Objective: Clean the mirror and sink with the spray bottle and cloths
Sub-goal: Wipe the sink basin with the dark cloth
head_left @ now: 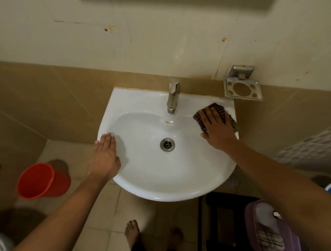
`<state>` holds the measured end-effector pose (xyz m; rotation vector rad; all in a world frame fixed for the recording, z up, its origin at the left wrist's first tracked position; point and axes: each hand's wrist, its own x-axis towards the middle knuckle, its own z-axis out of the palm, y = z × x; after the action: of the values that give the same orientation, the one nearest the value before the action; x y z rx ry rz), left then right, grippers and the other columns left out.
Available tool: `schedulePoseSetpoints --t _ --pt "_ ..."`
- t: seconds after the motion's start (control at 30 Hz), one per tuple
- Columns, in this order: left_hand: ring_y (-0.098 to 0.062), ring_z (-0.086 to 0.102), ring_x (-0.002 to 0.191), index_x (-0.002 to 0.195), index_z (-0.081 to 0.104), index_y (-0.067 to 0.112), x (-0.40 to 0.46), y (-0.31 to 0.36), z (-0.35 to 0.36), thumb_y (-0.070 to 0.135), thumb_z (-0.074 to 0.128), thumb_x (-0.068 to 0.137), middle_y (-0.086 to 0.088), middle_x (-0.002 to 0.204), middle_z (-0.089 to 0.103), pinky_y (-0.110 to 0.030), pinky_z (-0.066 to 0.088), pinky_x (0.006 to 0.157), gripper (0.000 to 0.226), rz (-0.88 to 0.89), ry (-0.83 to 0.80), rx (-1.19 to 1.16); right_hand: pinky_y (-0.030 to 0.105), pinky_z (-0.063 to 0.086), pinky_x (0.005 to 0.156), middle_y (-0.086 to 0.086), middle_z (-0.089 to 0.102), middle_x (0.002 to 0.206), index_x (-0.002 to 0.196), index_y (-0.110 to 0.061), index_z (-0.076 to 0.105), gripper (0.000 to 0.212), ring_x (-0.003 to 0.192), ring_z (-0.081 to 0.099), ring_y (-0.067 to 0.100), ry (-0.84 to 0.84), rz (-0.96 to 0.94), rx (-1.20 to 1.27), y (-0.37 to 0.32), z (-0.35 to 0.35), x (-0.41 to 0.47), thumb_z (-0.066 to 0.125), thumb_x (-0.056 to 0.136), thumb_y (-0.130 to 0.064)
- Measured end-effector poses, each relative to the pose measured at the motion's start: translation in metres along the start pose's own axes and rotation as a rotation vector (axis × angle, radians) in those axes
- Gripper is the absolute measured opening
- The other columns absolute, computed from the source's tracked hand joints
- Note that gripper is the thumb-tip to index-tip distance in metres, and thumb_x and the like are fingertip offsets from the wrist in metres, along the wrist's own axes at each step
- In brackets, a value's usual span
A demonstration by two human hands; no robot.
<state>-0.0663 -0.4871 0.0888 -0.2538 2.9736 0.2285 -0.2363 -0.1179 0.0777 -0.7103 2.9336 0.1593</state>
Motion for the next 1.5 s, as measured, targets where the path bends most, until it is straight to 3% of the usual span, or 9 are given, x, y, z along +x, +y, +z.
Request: schedulePoseSetpoints --t 0.27,0.53,0.63,0.73,0.9,1.2,1.3,1.4,1.5 --pt "-0.031 0.0 0.151 0.153 0.008 -0.001 0.035 -0.014 -0.008 0.015 0.044 0.091 -0.018 0.162 0.005 -0.042 0.0 0.122 0.073 0.122 -0.029 0.059 0.059 -0.001 0.118 0.007 0.028 0.161 0.151 -0.014 0.037 0.07 0.151 0.018 0.023 -0.204 0.126 -0.133 -0.025 0.021 -0.087 0.014 0.092 -0.045" --pt "-0.034 0.003 0.15 0.152 0.011 -0.004 0.063 -0.029 -0.009 0.017 0.047 0.09 -0.021 0.161 0.009 -0.044 0.004 0.122 0.074 0.272 -0.042 0.061 0.044 0.038 0.1 0.009 0.063 0.118 0.109 -0.013 0.059 0.052 0.114 0.055 0.032 -0.501 0.297 0.374 -0.166 -0.029 -0.107 0.025 0.095 -0.049" --pt "-0.035 0.006 0.15 0.151 0.016 -0.005 0.071 -0.03 -0.007 0.017 0.05 0.089 -0.022 0.16 0.014 -0.046 0.007 0.122 0.074 0.312 -0.027 0.085 0.042 0.04 0.103 0.013 0.063 0.122 0.119 -0.007 0.059 0.046 0.113 0.057 0.032 -0.565 0.229 0.616 -0.21 -0.045 -0.093 0.031 0.102 -0.039" --pt "-0.035 0.008 0.15 0.15 0.017 -0.005 0.077 -0.028 -0.006 0.018 0.051 0.089 -0.023 0.16 0.014 -0.047 0.008 0.121 0.074 0.332 -0.019 0.095 0.041 0.015 0.119 0.008 0.031 0.159 0.154 -0.016 0.03 0.051 0.147 0.026 0.029 -0.617 0.067 0.669 -0.239 -0.051 -0.074 0.031 0.106 -0.035" --pt "-0.036 0.012 0.149 0.149 0.021 -0.006 0.087 -0.025 -0.005 0.014 0.056 0.087 -0.023 0.158 0.019 -0.049 0.011 0.121 0.074 0.359 0.006 0.087 0.064 -0.003 0.117 -0.007 0.0 0.166 0.156 -0.038 0.006 0.059 0.153 -0.004 0.019 -0.757 0.022 0.527 -0.218 -0.024 -0.068 0.025 0.103 -0.054" --pt "-0.041 0.021 0.145 0.145 0.03 -0.01 0.099 -0.02 -0.001 0.013 0.064 0.08 -0.028 0.153 0.028 -0.054 0.016 0.118 0.076 0.361 0.027 0.082 0.053 0.008 0.121 0.002 0.014 0.165 0.155 -0.027 0.026 0.055 0.152 0.009 0.024 -0.494 0.074 -0.013 -0.085 0.017 -0.054 0.038 0.102 -0.022" --pt "-0.041 0.02 0.146 0.145 0.029 -0.009 0.099 -0.02 0.003 0.02 0.055 0.083 -0.028 0.154 0.027 -0.042 -0.005 0.12 0.074 0.351 0.051 0.118 0.048 0.036 0.111 0.009 0.042 0.15 0.141 -0.017 0.048 0.045 0.138 0.039 0.028 -0.429 0.07 -0.104 -0.072 0.011 -0.037 0.046 0.097 -0.017" --pt "-0.04 0.02 0.145 0.145 0.028 -0.009 0.099 -0.019 0.004 0.027 0.041 0.082 -0.028 0.154 0.027 -0.034 -0.016 0.117 0.075 0.337 0.059 0.116 0.042 0.044 0.107 0.008 0.052 0.14 0.14 -0.016 0.049 0.042 0.126 0.052 0.028 -0.385 0.175 0.148 -0.088 -0.008 -0.037 0.047 0.098 -0.019" --pt "-0.04 0.021 0.145 0.145 0.029 -0.009 0.099 -0.019 0.004 0.03 0.037 0.082 -0.027 0.154 0.028 -0.033 -0.016 0.117 0.074 0.34 0.075 0.1 0.033 0.045 0.095 0.011 0.064 0.122 0.132 -0.013 0.057 0.034 0.107 0.061 0.029 0.022 0.685 0.758 -0.11 -0.02 -0.047 0.048 0.1 -0.024"
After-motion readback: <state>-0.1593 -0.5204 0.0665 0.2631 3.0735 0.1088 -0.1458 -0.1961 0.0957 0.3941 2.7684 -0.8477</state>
